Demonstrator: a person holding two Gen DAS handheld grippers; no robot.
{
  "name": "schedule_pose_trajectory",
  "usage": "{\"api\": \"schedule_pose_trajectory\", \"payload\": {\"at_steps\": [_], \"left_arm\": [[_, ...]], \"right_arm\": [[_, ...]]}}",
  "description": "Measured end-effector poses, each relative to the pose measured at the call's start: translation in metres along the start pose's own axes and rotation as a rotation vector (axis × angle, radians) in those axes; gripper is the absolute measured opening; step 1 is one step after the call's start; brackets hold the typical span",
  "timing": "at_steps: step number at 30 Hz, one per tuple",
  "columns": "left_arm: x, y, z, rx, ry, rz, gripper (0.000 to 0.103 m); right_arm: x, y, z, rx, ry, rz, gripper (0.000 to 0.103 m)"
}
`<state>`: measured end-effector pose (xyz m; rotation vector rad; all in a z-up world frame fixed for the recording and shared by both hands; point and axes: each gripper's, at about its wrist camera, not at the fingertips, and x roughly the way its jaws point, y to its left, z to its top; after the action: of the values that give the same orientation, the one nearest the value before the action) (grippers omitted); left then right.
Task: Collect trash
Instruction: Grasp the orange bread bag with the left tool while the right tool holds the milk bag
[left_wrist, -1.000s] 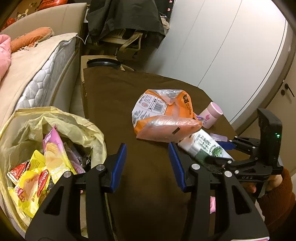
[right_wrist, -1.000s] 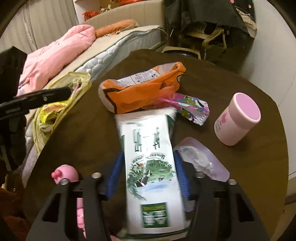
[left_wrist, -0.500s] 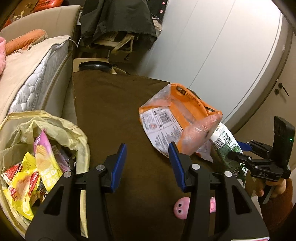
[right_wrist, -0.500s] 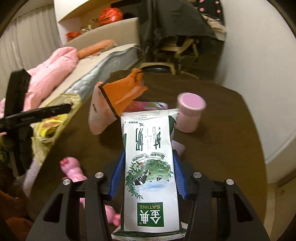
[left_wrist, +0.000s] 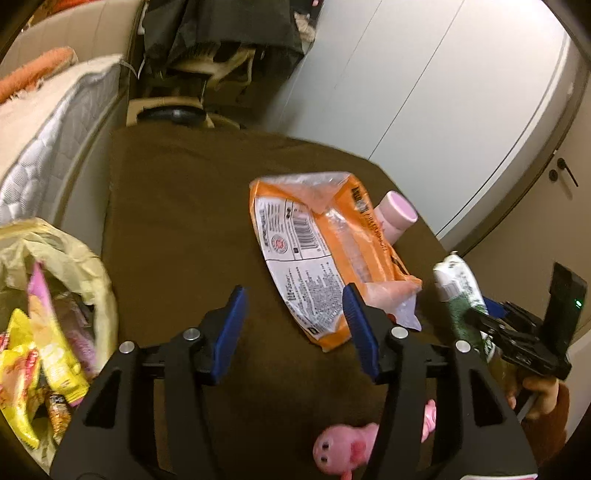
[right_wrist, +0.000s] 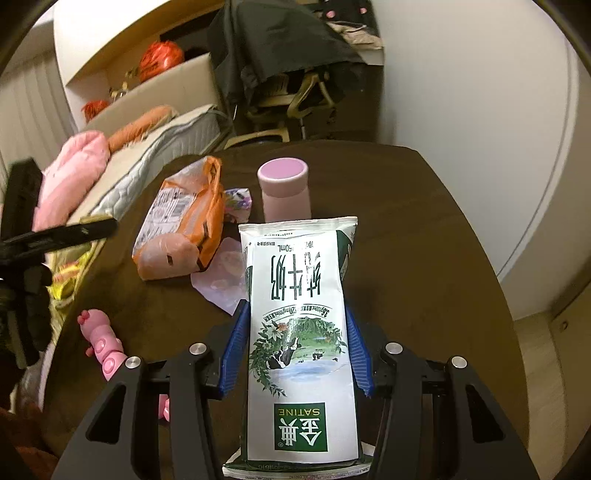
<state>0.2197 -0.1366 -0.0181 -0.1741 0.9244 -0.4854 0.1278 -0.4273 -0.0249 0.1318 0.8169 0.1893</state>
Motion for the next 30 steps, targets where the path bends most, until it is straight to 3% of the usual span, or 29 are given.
{"api": "schedule_pose_trajectory", "payload": {"at_steps": [7, 12, 15, 20, 23, 30], "left_arm": [[0.047, 0.004, 0.014, -0.069, 0.088, 0.018, 0.054], [0.056, -0.001, 0.017, -0.077, 0.081, 0.061, 0.054], [0.061, -0.003, 0.018, -0.086, 0.099, 0.089, 0.035], [0.055, -0.002, 0.013, -0.081, 0.115, 0.040, 0.009], [0.041, -0.006, 0.007, -0.062, 0.097, 0.022, 0.003], [-0.004, -0.011, -0.003, -0.009, 0.043, 0.019, 0.002]], "right_arm": [[-0.021, -0.010, 0.002, 0.011, -0.080, -0.070, 0.046], [-0.030, -0.028, 0.003, 0.058, -0.095, -0.090, 0.047], [-0.029, -0.030, -0.002, 0.065, -0.080, -0.080, 0.047], [-0.021, -0.022, -0.009, 0.048, -0.053, -0.057, 0.047], [-0.015, -0.015, -0.010, 0.035, -0.040, -0.035, 0.047], [-0.006, 0.004, -0.016, -0.007, -0.015, -0.002, 0.047]]}}
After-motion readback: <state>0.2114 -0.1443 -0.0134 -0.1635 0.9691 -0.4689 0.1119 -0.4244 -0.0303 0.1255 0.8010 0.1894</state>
